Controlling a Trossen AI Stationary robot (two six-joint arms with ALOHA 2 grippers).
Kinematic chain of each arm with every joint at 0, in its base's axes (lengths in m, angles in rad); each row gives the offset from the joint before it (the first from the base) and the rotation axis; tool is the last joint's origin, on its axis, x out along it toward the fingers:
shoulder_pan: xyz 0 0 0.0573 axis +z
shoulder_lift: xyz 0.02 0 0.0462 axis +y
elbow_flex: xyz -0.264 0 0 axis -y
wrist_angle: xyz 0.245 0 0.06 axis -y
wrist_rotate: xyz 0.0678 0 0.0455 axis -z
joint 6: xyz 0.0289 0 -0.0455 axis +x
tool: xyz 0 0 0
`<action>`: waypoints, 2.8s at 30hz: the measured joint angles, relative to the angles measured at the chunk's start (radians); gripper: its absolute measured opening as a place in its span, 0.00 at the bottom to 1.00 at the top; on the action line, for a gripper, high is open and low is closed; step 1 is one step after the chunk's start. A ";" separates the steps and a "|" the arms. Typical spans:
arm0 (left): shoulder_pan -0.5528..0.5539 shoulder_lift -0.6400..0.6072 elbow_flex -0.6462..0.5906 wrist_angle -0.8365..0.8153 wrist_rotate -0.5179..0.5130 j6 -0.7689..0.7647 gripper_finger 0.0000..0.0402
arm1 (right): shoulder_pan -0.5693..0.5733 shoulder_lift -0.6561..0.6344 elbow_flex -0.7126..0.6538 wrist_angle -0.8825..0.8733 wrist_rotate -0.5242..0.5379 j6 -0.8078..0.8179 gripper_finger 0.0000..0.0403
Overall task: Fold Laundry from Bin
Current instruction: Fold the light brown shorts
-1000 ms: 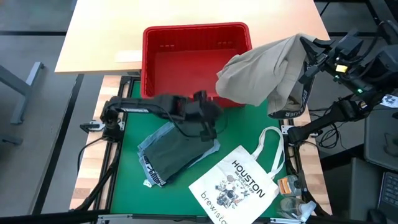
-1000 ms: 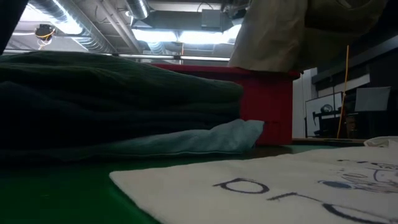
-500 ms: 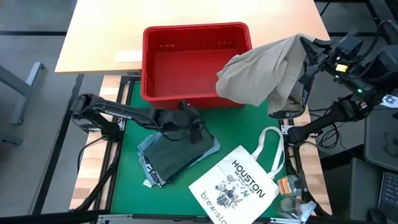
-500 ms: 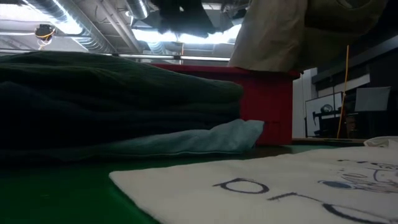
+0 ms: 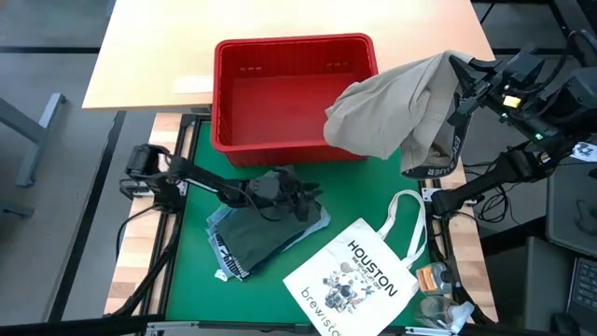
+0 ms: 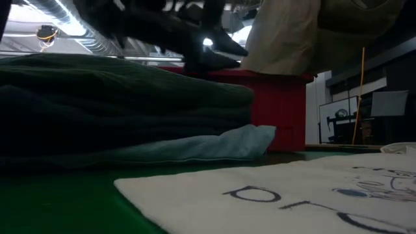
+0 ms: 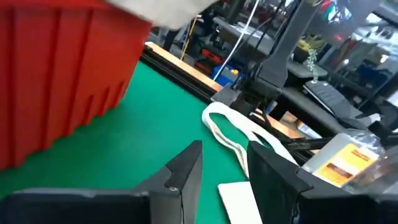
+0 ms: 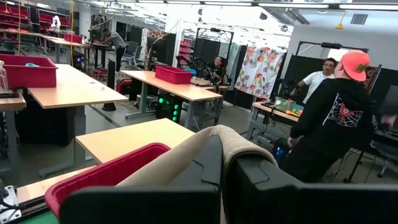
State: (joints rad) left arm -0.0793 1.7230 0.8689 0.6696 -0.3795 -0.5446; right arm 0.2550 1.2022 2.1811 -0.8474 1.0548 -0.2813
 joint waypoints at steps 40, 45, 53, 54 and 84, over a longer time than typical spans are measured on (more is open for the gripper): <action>0.199 0.432 0.465 0.182 0.104 -0.077 0.30 | 0.000 0.000 0.000 -0.001 -0.035 -0.004 0.02; 0.215 0.432 0.465 0.175 0.107 -0.086 0.30 | 0.000 0.000 0.000 -0.001 -0.036 -0.004 0.02; 0.224 0.432 0.465 0.176 0.116 -0.082 0.30 | 0.000 0.000 0.000 -0.001 -0.105 -0.004 0.02; 0.224 0.432 0.465 0.176 0.117 -0.082 0.30 | 0.000 0.000 0.000 0.000 -0.108 -0.004 0.02; 0.173 0.432 0.465 0.173 0.162 0.034 0.30 | 0.000 0.026 0.000 0.113 -0.371 -0.019 0.02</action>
State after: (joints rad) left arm 0.0938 2.1551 1.3334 0.8425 -0.2174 -0.5110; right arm 0.2546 1.2285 2.1815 -0.7342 0.6841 -0.3004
